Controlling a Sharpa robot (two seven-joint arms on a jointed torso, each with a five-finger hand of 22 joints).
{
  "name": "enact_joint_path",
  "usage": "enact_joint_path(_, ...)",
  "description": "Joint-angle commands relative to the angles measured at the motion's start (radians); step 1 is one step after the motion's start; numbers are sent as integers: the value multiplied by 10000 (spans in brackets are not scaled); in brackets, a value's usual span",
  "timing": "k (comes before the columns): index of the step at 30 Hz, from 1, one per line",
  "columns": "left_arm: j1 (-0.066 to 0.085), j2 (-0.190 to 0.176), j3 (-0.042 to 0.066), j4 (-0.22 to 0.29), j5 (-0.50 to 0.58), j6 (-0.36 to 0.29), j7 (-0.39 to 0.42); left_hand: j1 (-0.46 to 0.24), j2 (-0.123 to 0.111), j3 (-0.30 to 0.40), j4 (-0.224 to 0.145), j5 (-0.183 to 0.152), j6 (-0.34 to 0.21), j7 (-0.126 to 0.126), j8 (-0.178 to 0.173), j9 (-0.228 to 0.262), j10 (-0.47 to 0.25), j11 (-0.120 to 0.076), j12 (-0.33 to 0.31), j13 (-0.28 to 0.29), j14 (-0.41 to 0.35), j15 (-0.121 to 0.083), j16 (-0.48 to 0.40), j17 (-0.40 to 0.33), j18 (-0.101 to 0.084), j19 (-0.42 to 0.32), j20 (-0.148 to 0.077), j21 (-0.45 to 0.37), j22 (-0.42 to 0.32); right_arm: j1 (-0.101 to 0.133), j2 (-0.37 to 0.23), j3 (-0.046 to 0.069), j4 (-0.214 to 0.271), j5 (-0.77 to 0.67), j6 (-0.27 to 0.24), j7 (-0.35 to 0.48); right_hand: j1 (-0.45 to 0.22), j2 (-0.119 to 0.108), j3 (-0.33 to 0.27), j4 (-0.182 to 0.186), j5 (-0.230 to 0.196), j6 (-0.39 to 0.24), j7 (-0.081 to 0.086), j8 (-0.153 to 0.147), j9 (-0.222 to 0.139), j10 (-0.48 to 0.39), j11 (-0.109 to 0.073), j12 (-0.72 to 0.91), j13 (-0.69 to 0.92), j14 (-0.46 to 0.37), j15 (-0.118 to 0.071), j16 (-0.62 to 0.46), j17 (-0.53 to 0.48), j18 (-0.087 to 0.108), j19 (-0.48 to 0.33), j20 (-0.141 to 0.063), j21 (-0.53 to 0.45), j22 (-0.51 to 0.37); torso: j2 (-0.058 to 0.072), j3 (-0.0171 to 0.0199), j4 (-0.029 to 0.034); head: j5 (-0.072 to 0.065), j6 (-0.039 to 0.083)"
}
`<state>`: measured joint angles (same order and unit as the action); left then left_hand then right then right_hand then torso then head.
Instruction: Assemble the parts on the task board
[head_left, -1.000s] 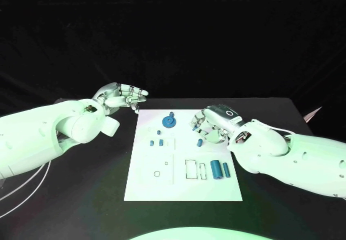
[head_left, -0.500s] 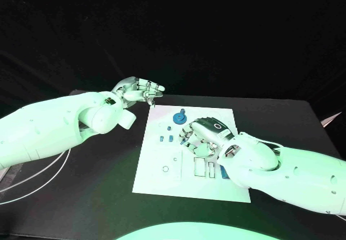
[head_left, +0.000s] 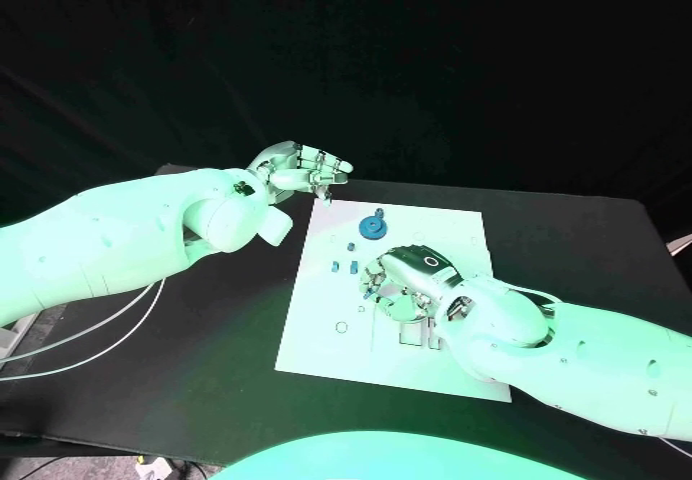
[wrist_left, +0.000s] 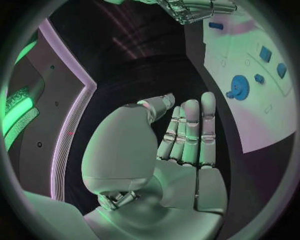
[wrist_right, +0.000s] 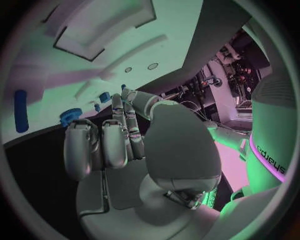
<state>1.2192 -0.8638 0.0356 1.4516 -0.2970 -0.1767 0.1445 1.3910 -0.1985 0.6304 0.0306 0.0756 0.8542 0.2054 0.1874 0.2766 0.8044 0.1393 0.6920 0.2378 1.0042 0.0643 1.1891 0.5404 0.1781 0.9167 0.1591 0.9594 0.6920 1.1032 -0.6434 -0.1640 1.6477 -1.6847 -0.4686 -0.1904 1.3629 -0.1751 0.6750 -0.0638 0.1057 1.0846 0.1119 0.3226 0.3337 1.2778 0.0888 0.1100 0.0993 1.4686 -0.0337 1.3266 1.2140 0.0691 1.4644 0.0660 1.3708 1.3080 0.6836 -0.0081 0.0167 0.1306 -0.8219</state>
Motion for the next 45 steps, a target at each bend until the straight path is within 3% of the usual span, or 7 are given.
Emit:
enact_joint_path(1,9,37,6,4,-25,181,72,7,96,-49,15,-4,2,19,-31,-8,8,-11,39,-11,68,-8,48,13,75,45,-11,53,-2,-60,70,-7,-37,-147,317,-78,-13,88,15,-20,52,22,13,62,8,550,-502,3,504,398,-66,32,1,-130,144,-46,-25,356,3,5,0,79,-99)
enact_joint_path(21,12,76,5,-18,-28,170,75,-26,95,-73,54,-12,7,23,-34,-10,-13,-4,36,-27,69,0,56,20,74,55,-12,49,-8,-200,249,-33,-138,-303,611,-284,-26,90,23,-26,47,13,21,58,14,544,-496,-6,512,395,-62,22,-21,-127,138,-45,-33,347,1,8,1,152,-166)
enact_joint_path(45,14,62,5,-25,-28,262,-39,-76,94,-106,111,-21,7,20,-39,-13,-25,-3,40,-40,68,5,64,26,72,58,-6,31,-23,-247,413,-51,-194,-544,970,-624,-33,88,30,-37,47,10,24,57,22,543,-494,-12,522,397,-59,32,-11,-127,136,-44,-34,348,3,4,7,147,-196)
